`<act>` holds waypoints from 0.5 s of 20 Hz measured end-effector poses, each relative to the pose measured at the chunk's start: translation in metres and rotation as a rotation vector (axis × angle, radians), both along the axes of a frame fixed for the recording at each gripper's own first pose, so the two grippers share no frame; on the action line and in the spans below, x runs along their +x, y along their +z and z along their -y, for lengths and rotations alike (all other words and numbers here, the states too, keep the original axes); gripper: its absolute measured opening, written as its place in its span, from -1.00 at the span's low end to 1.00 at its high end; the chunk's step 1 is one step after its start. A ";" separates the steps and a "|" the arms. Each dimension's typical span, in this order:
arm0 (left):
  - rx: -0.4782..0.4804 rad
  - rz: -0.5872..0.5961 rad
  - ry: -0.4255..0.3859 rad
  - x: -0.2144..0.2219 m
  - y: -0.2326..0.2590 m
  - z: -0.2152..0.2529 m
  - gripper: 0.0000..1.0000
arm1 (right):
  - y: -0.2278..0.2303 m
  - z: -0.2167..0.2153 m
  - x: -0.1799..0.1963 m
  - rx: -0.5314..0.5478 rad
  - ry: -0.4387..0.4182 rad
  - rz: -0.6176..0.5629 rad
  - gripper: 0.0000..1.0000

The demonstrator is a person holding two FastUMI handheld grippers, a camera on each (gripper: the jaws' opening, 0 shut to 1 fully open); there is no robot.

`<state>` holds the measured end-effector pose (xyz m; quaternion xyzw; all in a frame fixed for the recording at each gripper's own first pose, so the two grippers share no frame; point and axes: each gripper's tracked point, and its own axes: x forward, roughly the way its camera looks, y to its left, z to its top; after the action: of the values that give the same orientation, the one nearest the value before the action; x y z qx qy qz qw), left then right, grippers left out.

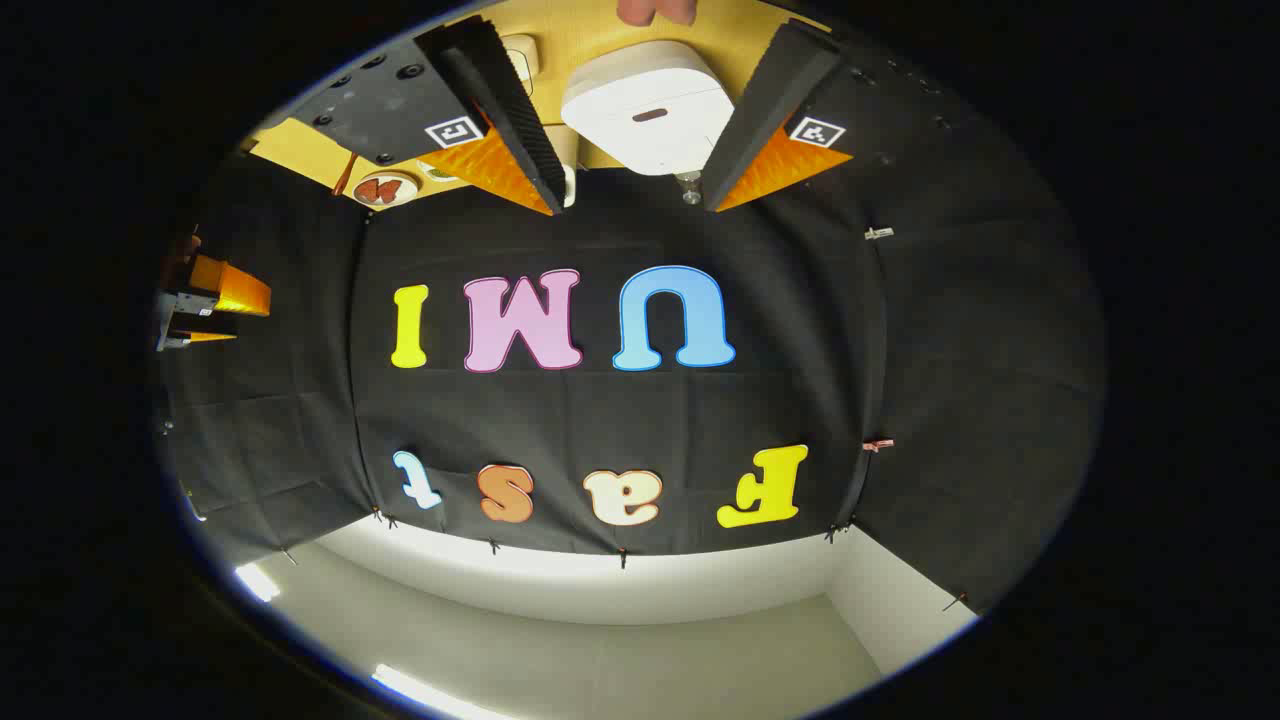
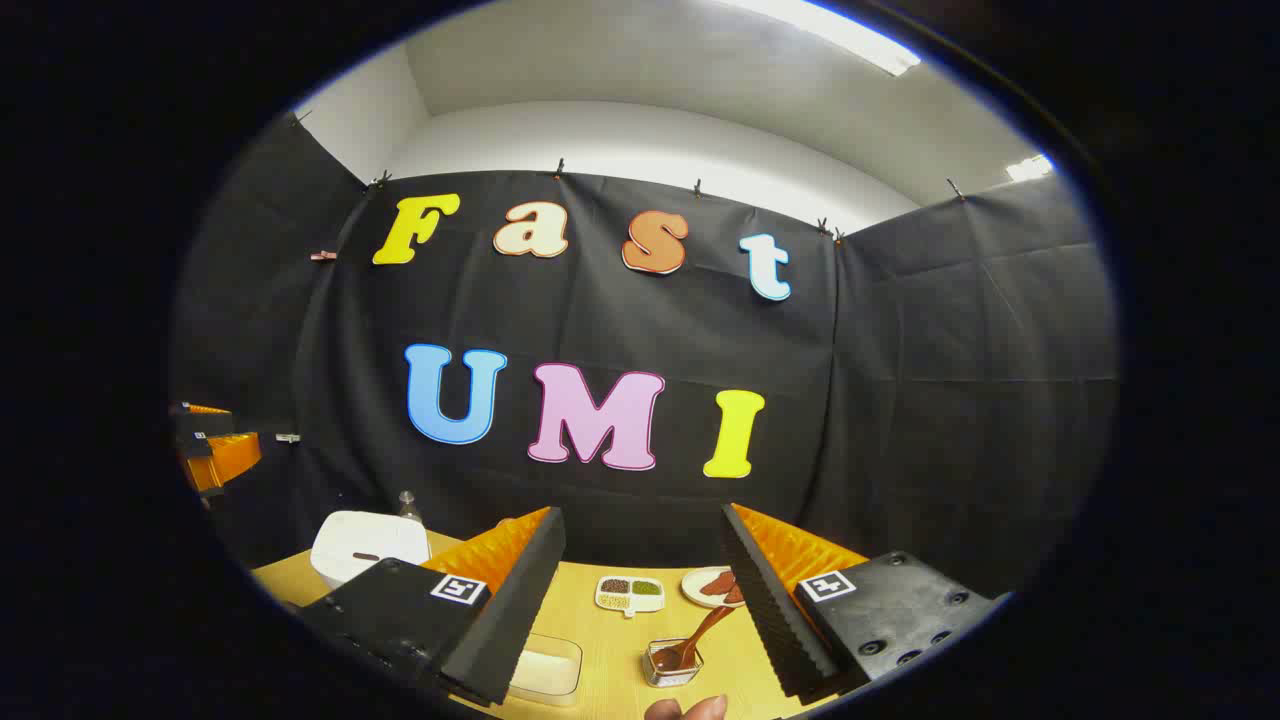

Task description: Close the left gripper, press the button to open the rice cooker; take a wooden spoon from the chopstick holder with the right hand, scoop a spoonful of rice and pour it into the rice cooker, then put the wooden spoon back into the chopstick holder.

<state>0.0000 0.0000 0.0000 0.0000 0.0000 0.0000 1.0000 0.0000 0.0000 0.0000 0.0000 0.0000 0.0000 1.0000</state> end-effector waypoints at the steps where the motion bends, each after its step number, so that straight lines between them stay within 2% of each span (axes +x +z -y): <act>1: 0.001 0.002 0.003 0.000 0.001 0.000 0.91 | 0.000 0.000 0.000 -0.003 -0.001 0.004 0.94; 10: 0.007 0.008 0.003 0.001 0.002 -0.001 0.89 | 0.000 0.001 -0.002 -0.022 -0.008 0.004 0.94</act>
<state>0.0015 0.0007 0.0021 0.0036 -0.0040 0.0015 1.0000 -0.0023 -0.0013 0.0003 -0.0109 -0.0021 -0.0041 0.9999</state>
